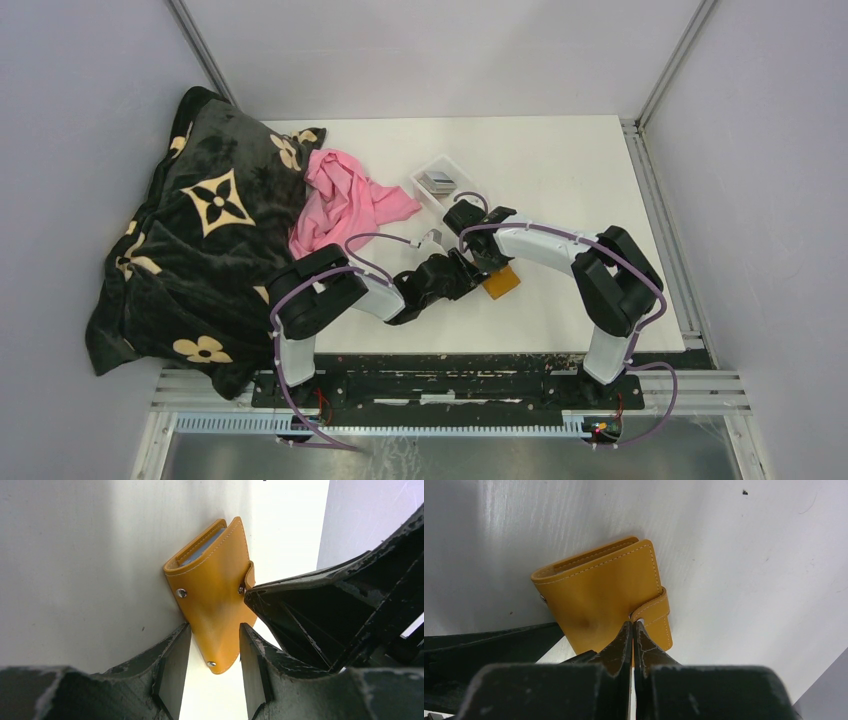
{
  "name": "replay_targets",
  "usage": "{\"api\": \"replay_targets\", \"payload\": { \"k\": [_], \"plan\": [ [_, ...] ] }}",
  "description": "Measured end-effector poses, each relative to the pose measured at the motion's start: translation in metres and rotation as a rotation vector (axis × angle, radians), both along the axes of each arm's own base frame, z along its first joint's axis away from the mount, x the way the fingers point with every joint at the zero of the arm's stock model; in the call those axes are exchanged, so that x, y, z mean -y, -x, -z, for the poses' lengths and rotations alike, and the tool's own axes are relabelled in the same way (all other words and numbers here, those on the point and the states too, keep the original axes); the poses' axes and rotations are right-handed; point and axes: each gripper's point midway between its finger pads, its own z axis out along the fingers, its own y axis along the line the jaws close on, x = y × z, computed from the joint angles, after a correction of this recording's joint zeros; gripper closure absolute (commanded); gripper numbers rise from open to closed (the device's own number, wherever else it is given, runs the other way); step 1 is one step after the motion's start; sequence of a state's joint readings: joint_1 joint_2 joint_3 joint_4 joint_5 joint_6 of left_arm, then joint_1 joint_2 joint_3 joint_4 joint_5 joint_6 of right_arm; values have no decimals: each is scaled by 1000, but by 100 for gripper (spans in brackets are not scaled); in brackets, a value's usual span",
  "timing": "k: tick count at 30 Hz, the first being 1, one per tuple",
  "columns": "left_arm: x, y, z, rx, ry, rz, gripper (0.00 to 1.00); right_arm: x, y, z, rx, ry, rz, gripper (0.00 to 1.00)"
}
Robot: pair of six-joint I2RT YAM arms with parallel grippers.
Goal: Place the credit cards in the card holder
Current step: Close the card holder at the center of the board.
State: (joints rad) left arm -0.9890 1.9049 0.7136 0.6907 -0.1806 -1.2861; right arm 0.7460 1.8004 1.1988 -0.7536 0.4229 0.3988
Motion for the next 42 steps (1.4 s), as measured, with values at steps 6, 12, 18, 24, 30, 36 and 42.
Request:
{"api": "replay_targets", "payload": {
  "k": [6,12,18,24,30,36,42],
  "plan": [
    [1,-1,0,0,-1,0,49,1,1,1,-1,1,0,99],
    [3,-2,0,1,1,0,49,3,3,3,-8,7,0,99],
    [3,-2,0,0,1,0,49,4,4,4,-11,5,2,99],
    [4,-2,0,0,-1,0,49,5,2,5,-24,-23,19,99],
    [6,-4,0,-3,-5,0,49,6,-4,4,-20,-59,42,99],
    [8,-5,0,-6,-9,1,49,6,-9,3,-7,-84,59,99],
    [12,-7,0,-9,-12,2,49,6,-13,1,5,-96,73,99]
  ]
}}
